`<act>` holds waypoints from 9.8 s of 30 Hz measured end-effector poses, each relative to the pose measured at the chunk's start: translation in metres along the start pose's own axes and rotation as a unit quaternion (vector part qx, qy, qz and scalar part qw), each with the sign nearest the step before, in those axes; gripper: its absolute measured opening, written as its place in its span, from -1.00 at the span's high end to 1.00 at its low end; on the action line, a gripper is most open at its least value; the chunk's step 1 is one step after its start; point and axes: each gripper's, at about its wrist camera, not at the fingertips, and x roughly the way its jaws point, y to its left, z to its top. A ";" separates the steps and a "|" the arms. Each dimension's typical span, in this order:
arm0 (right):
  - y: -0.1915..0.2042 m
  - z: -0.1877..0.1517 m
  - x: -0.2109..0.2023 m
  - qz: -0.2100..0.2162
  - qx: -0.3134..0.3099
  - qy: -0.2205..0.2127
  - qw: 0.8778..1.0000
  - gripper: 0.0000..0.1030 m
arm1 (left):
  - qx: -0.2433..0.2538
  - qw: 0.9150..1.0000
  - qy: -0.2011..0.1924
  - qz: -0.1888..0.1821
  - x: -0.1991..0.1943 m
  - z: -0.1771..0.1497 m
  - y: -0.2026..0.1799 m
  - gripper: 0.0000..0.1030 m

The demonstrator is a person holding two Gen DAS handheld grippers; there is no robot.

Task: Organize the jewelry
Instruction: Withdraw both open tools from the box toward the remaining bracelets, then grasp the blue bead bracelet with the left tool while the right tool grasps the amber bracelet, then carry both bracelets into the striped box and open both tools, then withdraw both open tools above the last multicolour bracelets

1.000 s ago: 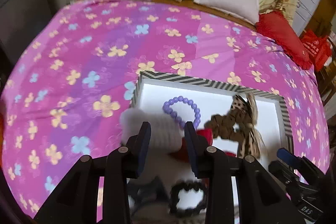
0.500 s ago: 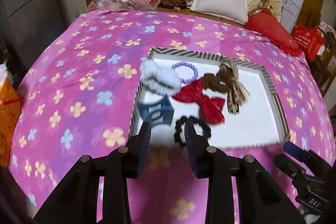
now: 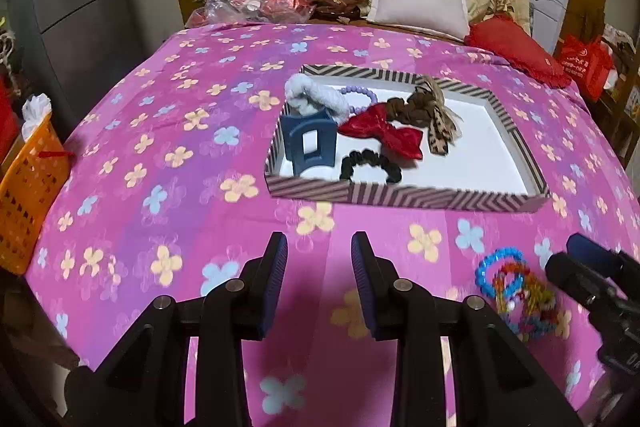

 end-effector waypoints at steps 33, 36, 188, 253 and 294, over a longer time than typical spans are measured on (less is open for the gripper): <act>-0.004 -0.027 -0.030 -0.031 -0.018 -0.005 0.999 -0.41 | 0.017 1.000 -0.005 0.008 -0.017 -0.041 -0.020 0.31; -0.005 -0.029 -0.030 -0.032 -0.017 -0.004 0.999 -0.41 | 0.020 1.000 -0.004 0.009 -0.017 -0.042 -0.022 0.31; -0.080 0.086 0.134 -0.065 -0.047 0.087 0.993 0.82 | -0.014 0.988 0.108 -0.112 0.127 0.080 -0.065 0.79; 0.004 -0.015 -0.045 -0.071 -0.055 -0.063 0.994 -0.42 | 0.014 0.998 -0.051 -0.016 -0.035 -0.027 -0.042 0.39; -0.010 -0.022 -0.052 -0.110 -0.055 -0.049 0.991 -0.46 | 0.013 0.999 -0.018 -0.041 -0.027 -0.038 -0.049 0.39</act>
